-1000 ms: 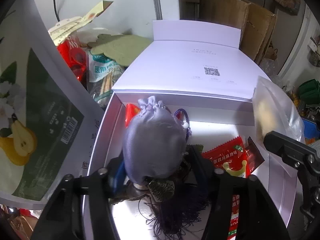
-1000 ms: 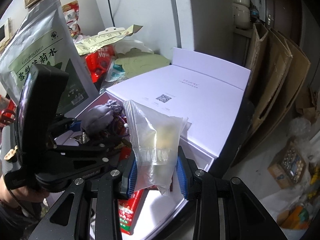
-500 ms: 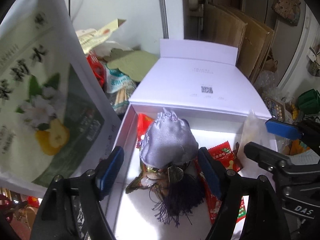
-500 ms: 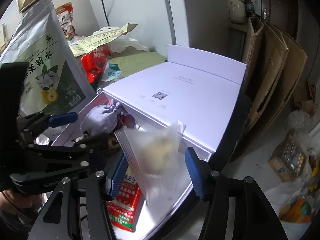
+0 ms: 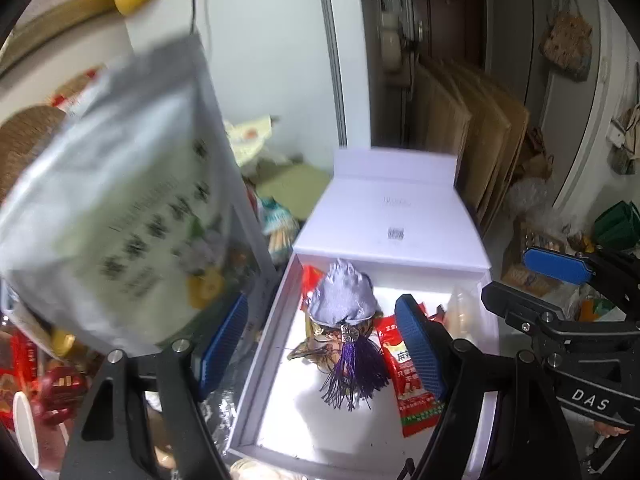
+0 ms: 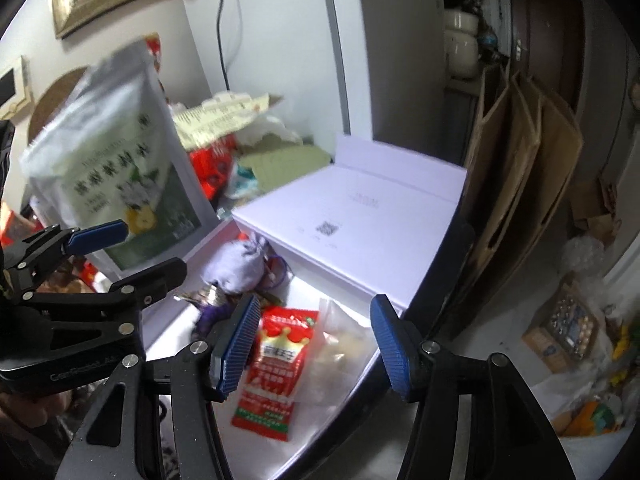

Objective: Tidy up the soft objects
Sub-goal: 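Withdraw both tools from the box back toward the counter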

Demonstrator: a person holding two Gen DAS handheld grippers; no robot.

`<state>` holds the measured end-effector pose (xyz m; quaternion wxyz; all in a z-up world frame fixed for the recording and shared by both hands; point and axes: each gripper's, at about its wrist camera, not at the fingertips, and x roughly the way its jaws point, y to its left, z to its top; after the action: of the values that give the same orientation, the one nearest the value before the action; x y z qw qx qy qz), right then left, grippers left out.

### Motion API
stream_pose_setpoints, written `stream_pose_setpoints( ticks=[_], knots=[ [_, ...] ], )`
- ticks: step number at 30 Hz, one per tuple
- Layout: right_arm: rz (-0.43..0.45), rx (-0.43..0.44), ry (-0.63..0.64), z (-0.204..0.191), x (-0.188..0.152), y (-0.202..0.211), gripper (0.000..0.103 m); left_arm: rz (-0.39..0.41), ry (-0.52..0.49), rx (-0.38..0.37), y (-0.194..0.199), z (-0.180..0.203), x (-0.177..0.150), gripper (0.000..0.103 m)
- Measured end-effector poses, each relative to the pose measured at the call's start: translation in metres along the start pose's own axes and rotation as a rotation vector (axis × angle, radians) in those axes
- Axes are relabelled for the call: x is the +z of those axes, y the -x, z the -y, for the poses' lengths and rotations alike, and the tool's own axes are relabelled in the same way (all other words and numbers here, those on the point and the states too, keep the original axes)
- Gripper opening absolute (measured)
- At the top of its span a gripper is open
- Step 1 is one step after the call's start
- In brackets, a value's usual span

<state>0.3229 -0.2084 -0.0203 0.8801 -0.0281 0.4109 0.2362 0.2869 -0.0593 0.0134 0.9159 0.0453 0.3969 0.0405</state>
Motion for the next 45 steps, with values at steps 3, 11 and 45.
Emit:
stream_pose_setpoints(
  ticks=[3, 11, 45],
  knots=[
    [0.047, -0.003, 0.012, -0.008, 0.003, 0.027, 0.058, 0.055, -0.006, 0.014, 0.03, 0.0, 0.003, 0.076],
    [0.17, -0.016, 0.052, -0.033, 0.008, 0.097, 0.061, 0.184, 0.004, 0.028, 0.103, -0.002, 0.006, 0.076],
    [0.372, -0.04, 0.103, -0.094, -0.107, 0.194, 0.088, 0.31, 0.208, 0.095, 0.207, -0.026, -0.144, 0.078]
  ],
)
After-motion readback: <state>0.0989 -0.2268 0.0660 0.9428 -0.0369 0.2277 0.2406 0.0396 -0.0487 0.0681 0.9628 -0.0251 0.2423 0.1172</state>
